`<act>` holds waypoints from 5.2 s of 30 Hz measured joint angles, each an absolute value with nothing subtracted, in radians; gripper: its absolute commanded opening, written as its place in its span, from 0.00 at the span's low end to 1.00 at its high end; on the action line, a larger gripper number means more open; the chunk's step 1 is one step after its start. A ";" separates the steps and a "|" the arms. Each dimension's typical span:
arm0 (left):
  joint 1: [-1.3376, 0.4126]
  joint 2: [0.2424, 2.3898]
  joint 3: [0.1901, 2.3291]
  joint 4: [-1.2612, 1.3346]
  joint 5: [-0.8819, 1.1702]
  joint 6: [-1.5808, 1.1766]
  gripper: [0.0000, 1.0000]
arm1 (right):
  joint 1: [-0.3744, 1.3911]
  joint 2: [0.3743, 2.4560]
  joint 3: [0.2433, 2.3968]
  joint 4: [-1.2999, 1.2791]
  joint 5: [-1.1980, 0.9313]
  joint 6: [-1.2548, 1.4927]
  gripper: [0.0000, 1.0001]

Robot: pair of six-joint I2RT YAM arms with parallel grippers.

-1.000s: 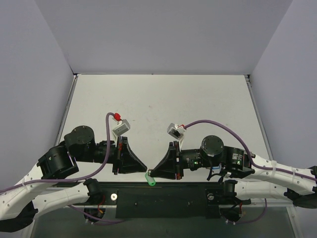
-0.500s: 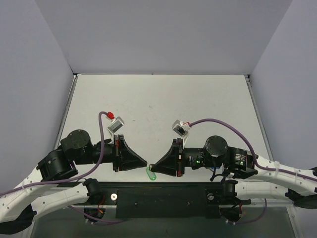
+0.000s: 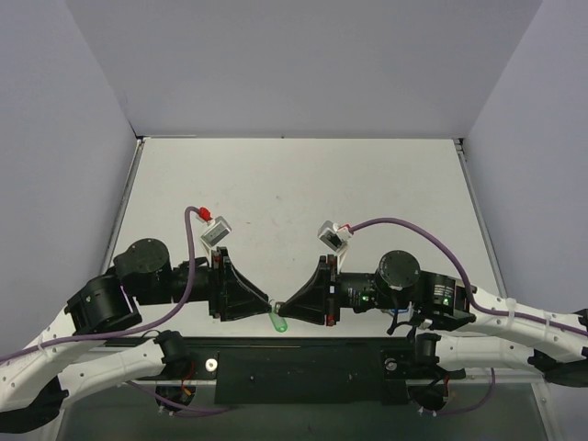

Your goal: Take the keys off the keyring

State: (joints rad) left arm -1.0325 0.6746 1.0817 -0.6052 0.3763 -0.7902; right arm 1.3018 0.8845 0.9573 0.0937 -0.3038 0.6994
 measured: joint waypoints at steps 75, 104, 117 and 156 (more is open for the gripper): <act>-1.031 0.813 1.264 -0.745 0.623 -0.528 0.00 | 1.324 0.929 1.003 0.086 -0.378 0.697 0.00; -1.032 0.616 1.053 -0.430 0.350 -0.873 0.00 | 1.376 0.921 0.960 0.248 -0.142 0.760 0.00; -1.031 0.557 0.957 -0.245 0.229 -0.979 0.00 | 1.376 0.931 0.922 0.386 -0.061 0.785 0.00; -1.027 0.413 0.621 -0.078 -0.234 -1.255 0.00 | 1.438 0.976 0.693 0.511 0.514 0.981 0.00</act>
State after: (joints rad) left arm -1.0271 0.4129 0.6212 -0.0776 -0.2344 -1.2549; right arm 1.4384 0.9756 0.6926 0.5114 0.5144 0.9806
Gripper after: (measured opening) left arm 0.019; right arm 0.006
